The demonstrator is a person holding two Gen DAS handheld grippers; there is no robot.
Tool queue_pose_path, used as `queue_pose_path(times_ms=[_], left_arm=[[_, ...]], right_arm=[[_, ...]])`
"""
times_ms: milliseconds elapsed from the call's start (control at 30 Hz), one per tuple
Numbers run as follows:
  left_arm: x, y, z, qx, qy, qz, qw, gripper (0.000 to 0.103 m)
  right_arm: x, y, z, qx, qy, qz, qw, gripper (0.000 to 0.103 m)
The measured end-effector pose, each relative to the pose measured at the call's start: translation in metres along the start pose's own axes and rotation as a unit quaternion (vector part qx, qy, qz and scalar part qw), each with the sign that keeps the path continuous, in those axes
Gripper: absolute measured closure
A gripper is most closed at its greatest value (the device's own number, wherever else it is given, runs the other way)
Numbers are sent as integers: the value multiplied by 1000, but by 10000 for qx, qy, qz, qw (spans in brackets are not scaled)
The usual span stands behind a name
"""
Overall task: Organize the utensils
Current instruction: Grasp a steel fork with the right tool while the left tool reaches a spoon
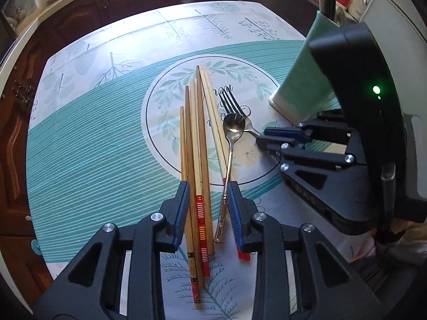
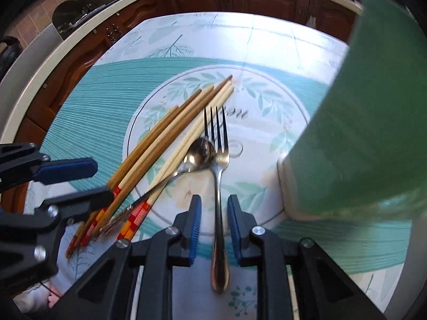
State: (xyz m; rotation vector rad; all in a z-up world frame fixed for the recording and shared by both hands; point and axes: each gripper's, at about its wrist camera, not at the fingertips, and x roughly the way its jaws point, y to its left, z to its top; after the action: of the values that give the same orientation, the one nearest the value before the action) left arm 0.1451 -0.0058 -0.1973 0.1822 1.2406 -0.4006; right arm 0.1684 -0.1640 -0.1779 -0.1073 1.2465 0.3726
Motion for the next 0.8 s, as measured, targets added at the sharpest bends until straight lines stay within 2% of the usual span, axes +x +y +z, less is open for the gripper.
queue_pose_path(times_ms=[167, 267, 467, 600, 800], left_arm=[[5, -6, 4, 265, 232, -46, 9994, 77], [10, -10, 11, 332, 328, -73, 9989, 77], [25, -22, 28, 508, 506, -156, 9973, 77], [35, -33, 36, 763, 540, -17, 9956, 77], [44, -40, 53, 1278, 464, 1, 9907, 77]], right_arm=[[5, 5, 8, -140, 114, -276, 9995, 98], [5, 3, 5, -162, 142, -225, 9995, 99], [-5, -7, -19, 88, 211, 183, 9996, 99], [-14, -11, -39, 214, 202, 260, 9992, 99], [-25, -20, -65, 403, 197, 457, 9980, 99]])
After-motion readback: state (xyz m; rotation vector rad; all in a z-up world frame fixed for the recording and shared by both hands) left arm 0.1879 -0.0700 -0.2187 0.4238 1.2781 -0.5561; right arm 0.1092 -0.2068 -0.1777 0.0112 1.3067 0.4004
